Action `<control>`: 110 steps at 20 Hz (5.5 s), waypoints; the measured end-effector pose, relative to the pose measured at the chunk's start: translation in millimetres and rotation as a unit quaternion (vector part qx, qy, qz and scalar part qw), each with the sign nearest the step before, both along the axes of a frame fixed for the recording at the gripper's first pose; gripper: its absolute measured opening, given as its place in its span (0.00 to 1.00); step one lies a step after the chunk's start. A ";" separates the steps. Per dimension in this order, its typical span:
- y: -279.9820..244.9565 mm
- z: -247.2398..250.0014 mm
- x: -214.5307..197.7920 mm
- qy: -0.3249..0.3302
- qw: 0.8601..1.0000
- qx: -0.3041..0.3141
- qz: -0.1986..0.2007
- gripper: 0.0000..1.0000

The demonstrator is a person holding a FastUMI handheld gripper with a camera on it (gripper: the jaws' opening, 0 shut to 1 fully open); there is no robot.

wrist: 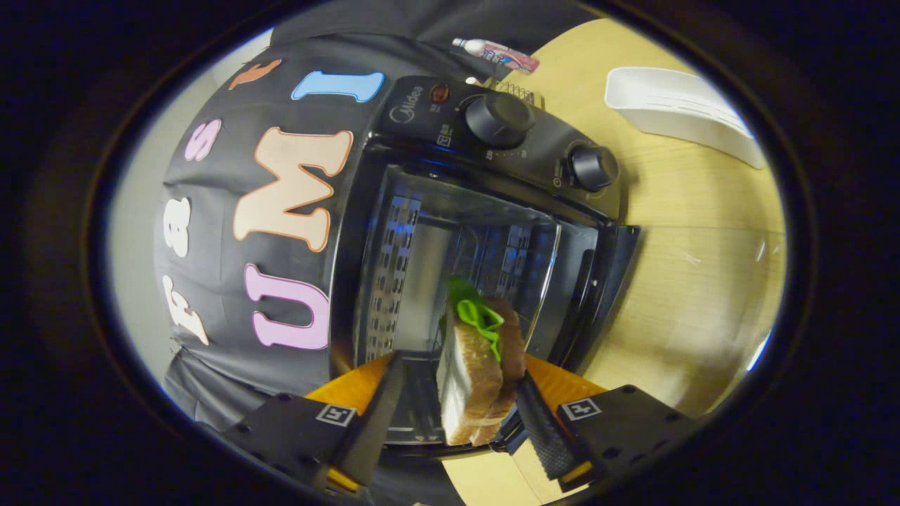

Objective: Open the toaster oven, put the food inside, and close the toaster oven door.

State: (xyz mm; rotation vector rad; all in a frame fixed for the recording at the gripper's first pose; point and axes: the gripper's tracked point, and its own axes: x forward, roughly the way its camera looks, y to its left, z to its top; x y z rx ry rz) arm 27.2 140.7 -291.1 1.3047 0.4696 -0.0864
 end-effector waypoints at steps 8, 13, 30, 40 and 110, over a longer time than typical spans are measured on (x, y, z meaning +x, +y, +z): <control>-21.7 10.0 -33.5 -0.005 0.999 -0.047 -0.015 0.99; -28.2 9.0 -49.0 0.006 0.997 -0.069 -0.019 0.99; -15.8 -15.4 3.2 0.062 0.995 -0.061 -0.042 0.99; -58.9 2.4 -28.5 0.044 0.956 -0.290 0.002 0.99; 19.7 63.9 -55.9 -0.077 0.822 -0.522 0.216 1.00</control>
